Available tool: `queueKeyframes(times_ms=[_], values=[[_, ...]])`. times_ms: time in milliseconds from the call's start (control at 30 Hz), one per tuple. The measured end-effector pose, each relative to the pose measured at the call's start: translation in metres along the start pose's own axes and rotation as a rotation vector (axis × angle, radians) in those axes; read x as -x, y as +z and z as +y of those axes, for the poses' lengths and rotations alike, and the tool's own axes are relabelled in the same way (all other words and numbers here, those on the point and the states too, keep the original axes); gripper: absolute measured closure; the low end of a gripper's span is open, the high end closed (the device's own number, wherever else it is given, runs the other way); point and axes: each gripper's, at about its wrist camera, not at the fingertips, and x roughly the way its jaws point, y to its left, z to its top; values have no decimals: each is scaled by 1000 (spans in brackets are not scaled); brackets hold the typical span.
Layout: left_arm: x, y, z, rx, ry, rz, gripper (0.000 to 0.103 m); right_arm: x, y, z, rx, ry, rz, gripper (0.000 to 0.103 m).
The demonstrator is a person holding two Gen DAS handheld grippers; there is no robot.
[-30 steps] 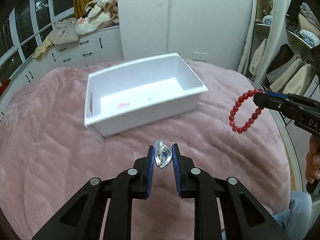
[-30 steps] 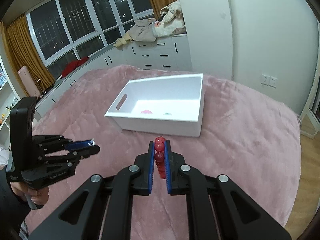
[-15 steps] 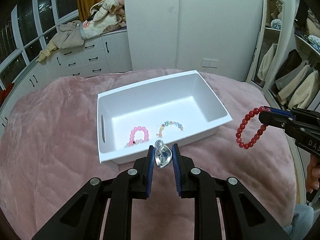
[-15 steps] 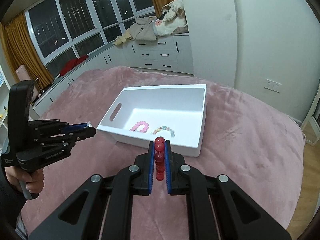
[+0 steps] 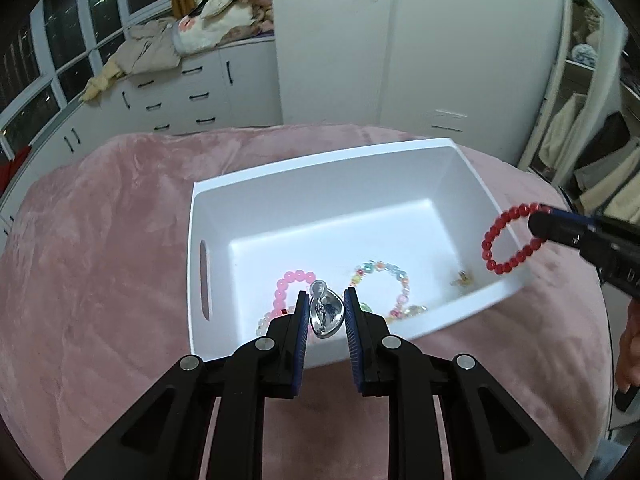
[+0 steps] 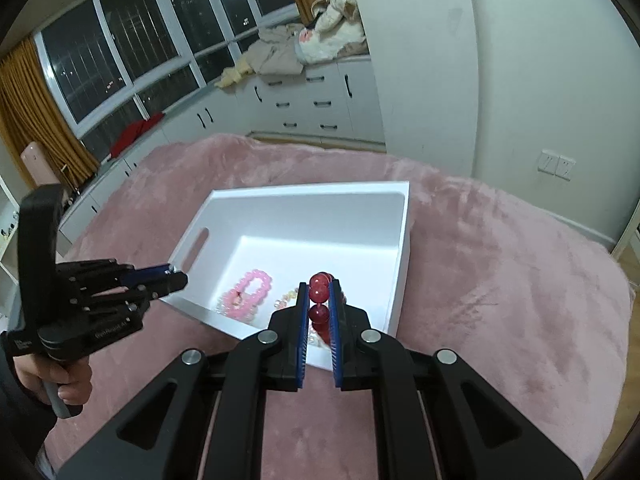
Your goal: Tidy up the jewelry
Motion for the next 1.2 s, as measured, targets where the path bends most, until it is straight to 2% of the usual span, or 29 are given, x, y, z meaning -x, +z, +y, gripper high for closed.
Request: queueKeyframes(times_ms=[200,267,333,367,467,533,567,600,633,733,1033,1200], values=[[-25,1,5,34,3,40,80,-33,-3,-4,10,-3,41,93],[-30,2,7,46,7,53,77,-37,-5,-6,2,7,40,92],[-34,3,8,49,22,66,42,-40,-6,-8,-9,5,43,89],[-32,3,8,47,31,54,41,-39,-7,-8,-10,6,39,82],[-24,6,12,66,42,33,41,-27,-6,-6,-4,-5,-11,47],[-15,8,16,79,52,13,39,-17,-3,-7,-19,-8,-39,42],[-11,8,18,85,56,5,38,-11,-2,-7,-28,-11,-50,31],[-5,8,20,91,56,-6,34,-3,-1,-7,-38,-24,-73,13],[4,7,22,95,59,-23,28,5,0,-6,-44,-35,-97,7],[30,6,25,97,74,-68,10,25,1,3,-20,-55,-125,5],[113,-3,22,57,81,-153,10,91,4,43,16,-98,-166,5],[150,-15,20,71,77,-155,10,119,-7,70,89,-204,-133,5]])
